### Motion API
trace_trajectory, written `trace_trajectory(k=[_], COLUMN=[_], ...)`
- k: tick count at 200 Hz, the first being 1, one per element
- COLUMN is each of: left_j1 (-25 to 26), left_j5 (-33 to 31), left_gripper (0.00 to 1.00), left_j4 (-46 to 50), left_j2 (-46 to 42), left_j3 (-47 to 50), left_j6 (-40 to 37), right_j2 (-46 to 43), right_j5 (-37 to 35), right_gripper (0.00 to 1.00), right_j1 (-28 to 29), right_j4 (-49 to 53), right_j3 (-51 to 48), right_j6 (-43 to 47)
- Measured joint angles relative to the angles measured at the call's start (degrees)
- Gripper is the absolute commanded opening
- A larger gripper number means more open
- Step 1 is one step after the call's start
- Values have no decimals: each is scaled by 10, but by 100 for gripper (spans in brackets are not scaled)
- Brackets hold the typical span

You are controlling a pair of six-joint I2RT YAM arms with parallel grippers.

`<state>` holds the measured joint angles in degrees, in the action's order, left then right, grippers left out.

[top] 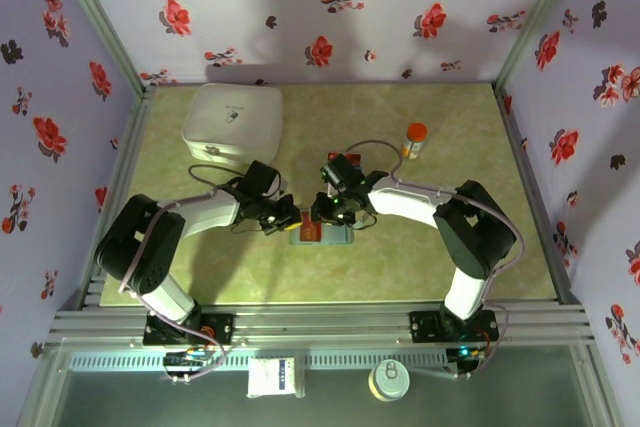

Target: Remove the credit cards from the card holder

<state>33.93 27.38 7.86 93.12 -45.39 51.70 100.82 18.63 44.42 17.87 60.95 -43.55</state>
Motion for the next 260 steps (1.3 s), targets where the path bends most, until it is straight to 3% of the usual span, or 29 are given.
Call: trace_trajectory(k=[260], left_j1=[1], left_j5=[-15], left_gripper=[0], left_j4=[18], left_j2=[21], left_j3=[-3], left_j6=[-14], right_j2=[22], right_j5=[22], right_gripper=[27], right_j1=[-3], right_j4=[-55], right_j3=[-36], right_j6=[-14])
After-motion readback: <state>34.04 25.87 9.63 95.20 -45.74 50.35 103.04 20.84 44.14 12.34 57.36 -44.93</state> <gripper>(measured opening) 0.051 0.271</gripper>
